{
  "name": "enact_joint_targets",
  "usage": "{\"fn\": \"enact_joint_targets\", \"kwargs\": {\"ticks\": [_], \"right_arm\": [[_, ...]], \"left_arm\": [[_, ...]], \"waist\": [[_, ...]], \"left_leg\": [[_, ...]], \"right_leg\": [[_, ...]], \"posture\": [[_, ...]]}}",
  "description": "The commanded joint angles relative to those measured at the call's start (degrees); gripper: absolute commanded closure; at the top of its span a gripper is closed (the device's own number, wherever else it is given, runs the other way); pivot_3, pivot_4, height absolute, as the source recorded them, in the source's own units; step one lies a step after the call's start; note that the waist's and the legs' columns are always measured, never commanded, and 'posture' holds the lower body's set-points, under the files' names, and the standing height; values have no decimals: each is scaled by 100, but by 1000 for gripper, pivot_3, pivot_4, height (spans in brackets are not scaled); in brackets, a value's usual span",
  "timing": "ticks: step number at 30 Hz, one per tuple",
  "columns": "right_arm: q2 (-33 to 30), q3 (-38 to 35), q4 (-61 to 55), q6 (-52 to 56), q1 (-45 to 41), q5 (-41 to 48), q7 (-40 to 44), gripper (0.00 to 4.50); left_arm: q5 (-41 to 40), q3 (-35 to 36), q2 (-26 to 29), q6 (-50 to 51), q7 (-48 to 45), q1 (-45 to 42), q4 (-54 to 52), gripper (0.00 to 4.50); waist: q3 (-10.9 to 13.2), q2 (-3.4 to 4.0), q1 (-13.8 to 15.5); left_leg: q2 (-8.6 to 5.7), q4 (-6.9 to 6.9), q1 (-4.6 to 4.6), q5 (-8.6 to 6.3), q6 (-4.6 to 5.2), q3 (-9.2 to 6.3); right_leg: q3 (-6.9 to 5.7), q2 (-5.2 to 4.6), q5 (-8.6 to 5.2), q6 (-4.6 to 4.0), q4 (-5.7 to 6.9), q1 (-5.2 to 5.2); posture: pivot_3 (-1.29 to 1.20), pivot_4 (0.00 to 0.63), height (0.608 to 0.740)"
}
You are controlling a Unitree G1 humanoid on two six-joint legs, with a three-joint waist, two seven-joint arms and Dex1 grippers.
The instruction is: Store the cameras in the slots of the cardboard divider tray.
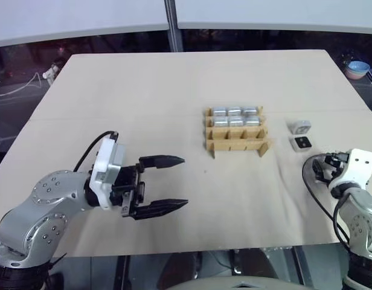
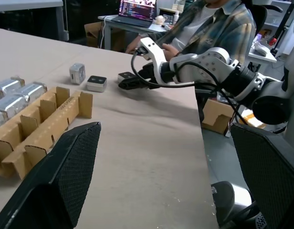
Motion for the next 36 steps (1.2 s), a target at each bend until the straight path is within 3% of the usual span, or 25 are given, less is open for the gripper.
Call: {"fn": "enact_joint_targets", "kwargs": {"ticks": [1,4,9,10,15,20,22,24,29,36], "right_arm": [[47,-62,-44,-90,-137,-113,-220,9],[98,-32,-96,11,-155,-175,-342,9],[113,80,-258,42,-76,-242,-396,2337],[93,124,-293,42,-55,-269,-384,2561],[-427,616,-784,-375,524,-577,189,2551],[-1667,1091,-1969,-2405,1880,-178,2729,2551],[-2089,1350,-2395,-2985,2064,-125,3415,2551],[-2321,1823,-2464,-3377,1671,-316,3716,2551],[-2326,3022,-2024,-3686,-180,-690,4183,2551],[-2333,3374,-1834,-3685,-1027,-662,4537,2551]], "left_arm": [[-3,212,16,-160,-89,104,-60,0],[3,258,28,-217,-123,186,-48,0],[44,296,3,-289,-187,272,17,0],[48,296,2,-302,-198,288,26,0],[-202,219,-101,223,679,91,90,0],[-1406,80,144,1741,2321,-574,90,0],[-2654,-285,403,2661,2703,-1286,618,0],[-3576,-675,260,3127,3147,-2026,1232,0],[-4470,-1567,-391,3779,4091,-3325,2230,0],[-4586,-1741,-759,4088,4438,-3918,2795,0]], "waist": [[1,1,-7],[1,2,-6],[1,2,-6],[1,3,-4],[2,4,3],[7,10,-6],[12,1,-46],[20,-12,-72],[30,-35,-105],[31,-41,-9]], "left_leg": [[0,-1,0,0,0,0],[0,-2,0,0,0,0],[0,-3,0,0,0,1],[0,-3,0,0,0,0],[0,-4,-1,0,1,0],[0,-3,-7,-1,3,-3],[3,-2,1,-1,3,-4],[7,2,12,-1,3,-3],[0,26,24,1,-1,-6],[-3,37,-50,3,-5,-18]], "right_leg": [[0,0,0,0,0,-1],[0,0,0,0,0,-2],[0,0,0,0,0,-1],[0,0,0,0,-1,-1],[0,0,0,0,-3,-1],[-4,0,-1,4,-10,0],[-4,3,-1,5,-8,6],[-3,9,0,6,0,13],[-7,6,2,8,13,25],[-11,6,1,3,4,-40]], "posture": [[0,150,740],[0,150,740],[0,150,740],[0,150,740],[0,150,740],[0,150,740],[0,150,740],[0,150,740],[0,150,740],[0,150,740]]}}
